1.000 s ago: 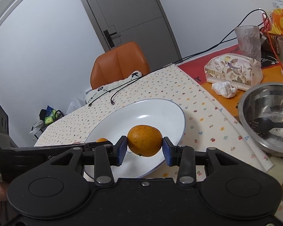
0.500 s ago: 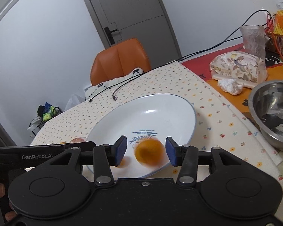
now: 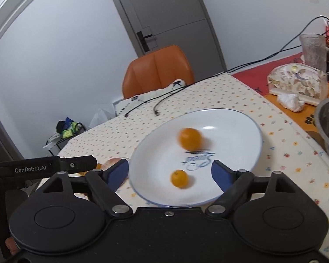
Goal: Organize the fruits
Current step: 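Move both tools back toward the remaining fruit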
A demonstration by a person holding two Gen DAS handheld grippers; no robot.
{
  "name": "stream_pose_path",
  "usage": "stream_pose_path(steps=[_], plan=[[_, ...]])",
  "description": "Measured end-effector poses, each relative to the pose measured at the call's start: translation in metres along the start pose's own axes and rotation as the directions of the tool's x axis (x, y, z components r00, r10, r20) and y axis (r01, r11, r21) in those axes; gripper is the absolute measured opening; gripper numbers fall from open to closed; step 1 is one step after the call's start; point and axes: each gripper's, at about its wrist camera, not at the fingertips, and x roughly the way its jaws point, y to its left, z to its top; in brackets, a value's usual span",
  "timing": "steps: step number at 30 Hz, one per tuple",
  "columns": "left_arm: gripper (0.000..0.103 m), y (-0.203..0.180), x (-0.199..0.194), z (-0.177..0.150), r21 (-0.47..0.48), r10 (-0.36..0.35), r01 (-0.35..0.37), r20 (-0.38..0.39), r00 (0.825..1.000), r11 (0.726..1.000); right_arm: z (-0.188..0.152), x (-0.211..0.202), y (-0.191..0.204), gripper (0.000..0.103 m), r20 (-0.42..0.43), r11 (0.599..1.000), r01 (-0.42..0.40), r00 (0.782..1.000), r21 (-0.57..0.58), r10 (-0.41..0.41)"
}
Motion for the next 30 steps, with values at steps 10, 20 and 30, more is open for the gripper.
stream_pose_path(steps=[10,20,30], plan=[[0.091,0.036,-0.025,-0.001,-0.053,0.084,-0.083,0.027,0.996,0.995,0.001,0.007,0.031,0.103,0.01,0.998,-0.025,1.0,-0.057,0.026],[0.091,0.06,-0.044,-0.002,-0.079,0.13,-0.127,0.046,0.99,0.989,-0.001,0.011,0.056,0.103,0.013,0.995,-0.038,0.999,-0.097,0.04],[0.092,0.086,-0.055,-0.009,-0.115,0.172,-0.166,0.044,0.984,0.979,-0.006,0.026,0.078,0.103,-0.022,0.988,-0.082,0.997,-0.131,0.08]])
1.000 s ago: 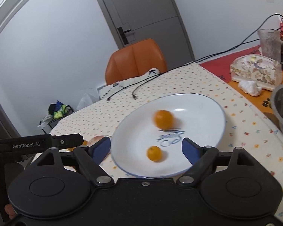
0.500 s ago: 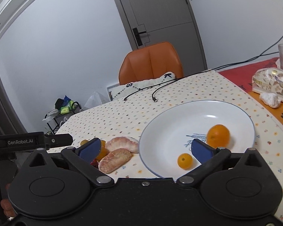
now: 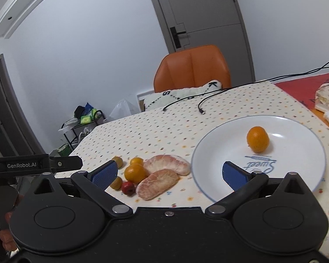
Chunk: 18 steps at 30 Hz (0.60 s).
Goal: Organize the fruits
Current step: 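Move both tools back toward the remaining fruit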
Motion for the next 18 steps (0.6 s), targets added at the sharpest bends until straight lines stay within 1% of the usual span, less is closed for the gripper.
stream_pose_path(steps=[10,14,16,18], plan=[[0.092,0.025,-0.001,-0.006,-0.022,0.05,-0.05,-0.009,0.999,0.999,-0.006,0.013,0.013,0.103,-0.046,0.998,-0.054,0.998,-0.018,0.053],[0.092,0.035,0.003,-0.01,-0.05,0.038,-0.039,-0.025,0.999,0.998,-0.007,0.016,0.019,0.103,-0.06,0.997,-0.072,0.996,-0.037,0.07],[0.092,0.039,0.006,-0.012,-0.065,0.031,-0.034,-0.036,0.999,0.997,-0.008,0.017,0.022,0.101,-0.07,0.996,-0.081,0.994,-0.042,0.078],[0.091,0.042,0.009,-0.015,-0.074,0.031,-0.034,-0.041,0.999,0.997,-0.009,0.021,0.024,0.094,-0.086,0.995,-0.087,0.993,-0.046,0.082]])
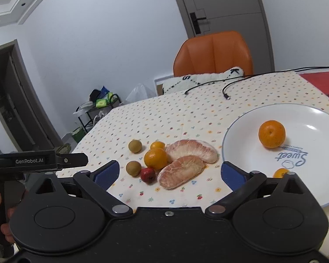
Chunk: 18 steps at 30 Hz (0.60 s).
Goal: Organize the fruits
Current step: 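Move both tools back toward the remaining fruit, then grasp the pomelo segment with the right tool while the left tool grasps the red plum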
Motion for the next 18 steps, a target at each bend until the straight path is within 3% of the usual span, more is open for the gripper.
stream_pose_path(steps=[9,18], plan=[[0.085,0.009,0.012,-0.012,-0.002,-0.005,0.005,-0.012,1.0,1.0,-0.004,0.017,0.007,0.072,-0.065,1.0,-0.01,0.998,-0.024,0.009],[0.064,0.009,0.025,-0.017,0.005,-0.04,0.04,-0.03,0.999,0.999,-0.007,0.032,0.01,0.068,-0.099,1.0,0.018,0.995,-0.02,-0.02]])
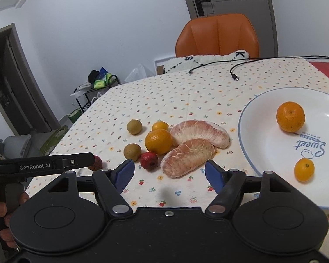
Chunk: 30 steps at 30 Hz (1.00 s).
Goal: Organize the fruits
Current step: 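Grasp the pomelo segment with the right tool while the left tool grasps the red plum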
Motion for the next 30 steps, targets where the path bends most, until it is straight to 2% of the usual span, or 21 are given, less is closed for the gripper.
stream_pose_path(steps=[2,6,12,18,22,25,30], plan=[[0.062,0.0,0.004,0.0,-0.002,-0.004,0.004,-0.003,1.0,1.0,0.001,0.005,0.001,0.067,-0.009,1.0,0.012,1.0,-0.001,-0.012],[0.052,0.003,0.013,-0.001,-0.009,-0.019,0.018,-0.017,1.0,1.0,0.002,0.013,0.003,0.058,-0.009,0.998,0.055,0.998,0.003,-0.055],[0.041,0.005,0.021,-0.001,-0.006,-0.037,0.037,-0.013,0.999,0.999,0.006,0.024,0.006,0.057,0.006,0.992,0.122,0.992,0.012,-0.123],[0.036,0.006,0.024,0.0,-0.006,-0.043,0.043,-0.005,0.999,0.999,0.009,0.033,0.007,0.056,0.014,0.987,0.155,0.988,0.029,-0.155],[0.031,0.006,0.025,0.0,0.0,-0.041,0.041,-0.003,0.999,0.999,0.006,0.04,0.011,0.055,-0.014,0.983,0.181,0.983,0.016,-0.181],[0.024,0.008,0.025,0.0,-0.008,-0.049,0.049,-0.007,0.999,0.999,0.004,0.038,0.008,0.051,-0.028,0.983,0.18,0.983,0.031,-0.179],[0.023,0.007,0.022,-0.001,-0.002,-0.05,0.05,-0.009,0.999,0.999,0.0,0.03,0.008,0.044,-0.04,0.982,0.188,0.982,0.023,-0.187]])
